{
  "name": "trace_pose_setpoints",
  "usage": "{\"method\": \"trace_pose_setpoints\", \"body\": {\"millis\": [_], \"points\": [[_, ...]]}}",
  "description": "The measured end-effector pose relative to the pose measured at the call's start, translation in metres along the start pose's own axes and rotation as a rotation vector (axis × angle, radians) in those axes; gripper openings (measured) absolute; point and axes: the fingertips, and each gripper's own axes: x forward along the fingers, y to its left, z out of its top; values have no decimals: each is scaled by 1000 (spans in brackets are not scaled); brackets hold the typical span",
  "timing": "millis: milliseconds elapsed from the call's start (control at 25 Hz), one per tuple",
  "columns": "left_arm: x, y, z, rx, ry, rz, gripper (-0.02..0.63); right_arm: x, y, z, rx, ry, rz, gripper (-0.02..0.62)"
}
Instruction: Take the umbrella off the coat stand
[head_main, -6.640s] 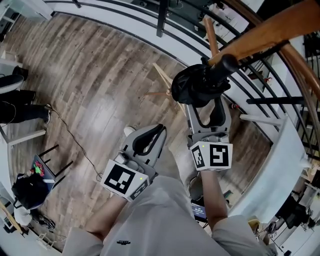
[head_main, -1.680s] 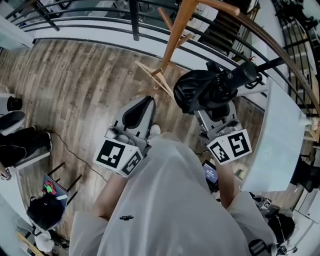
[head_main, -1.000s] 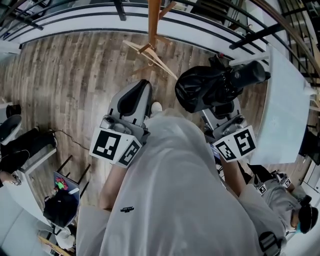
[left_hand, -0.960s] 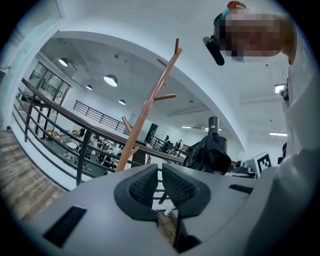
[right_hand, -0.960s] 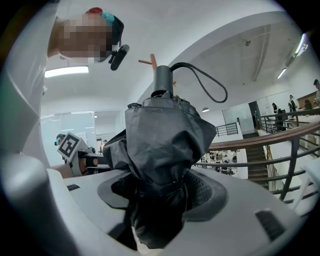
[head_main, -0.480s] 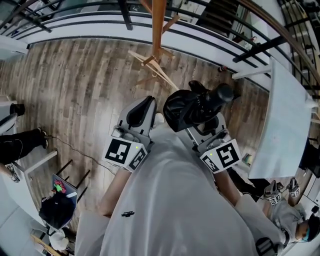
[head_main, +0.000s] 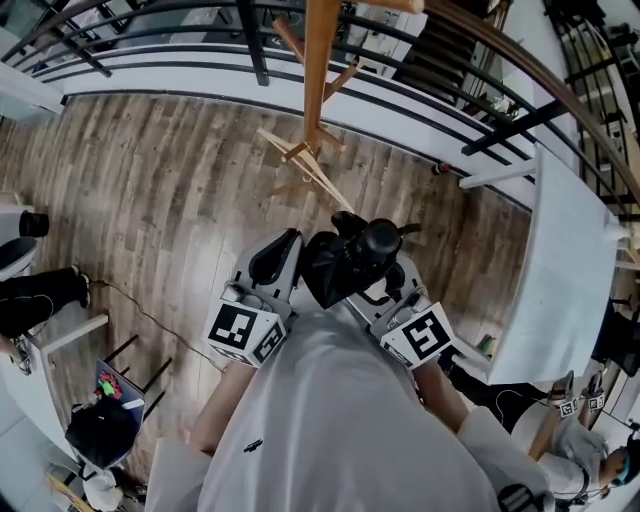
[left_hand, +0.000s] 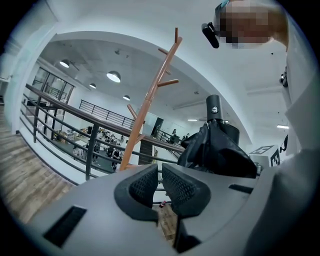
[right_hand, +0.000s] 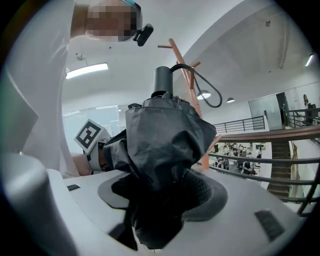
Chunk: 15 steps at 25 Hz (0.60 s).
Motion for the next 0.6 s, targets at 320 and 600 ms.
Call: {"method": "trace_pose_setpoints", "body": {"millis": [320,600], "points": [[-3,0,-4,-8,8,11,41,1,10,3,-17,-3,23,290],[-5,1,-4,-14,7,10,41,11,17,18,-41,-67,28,288]]}}
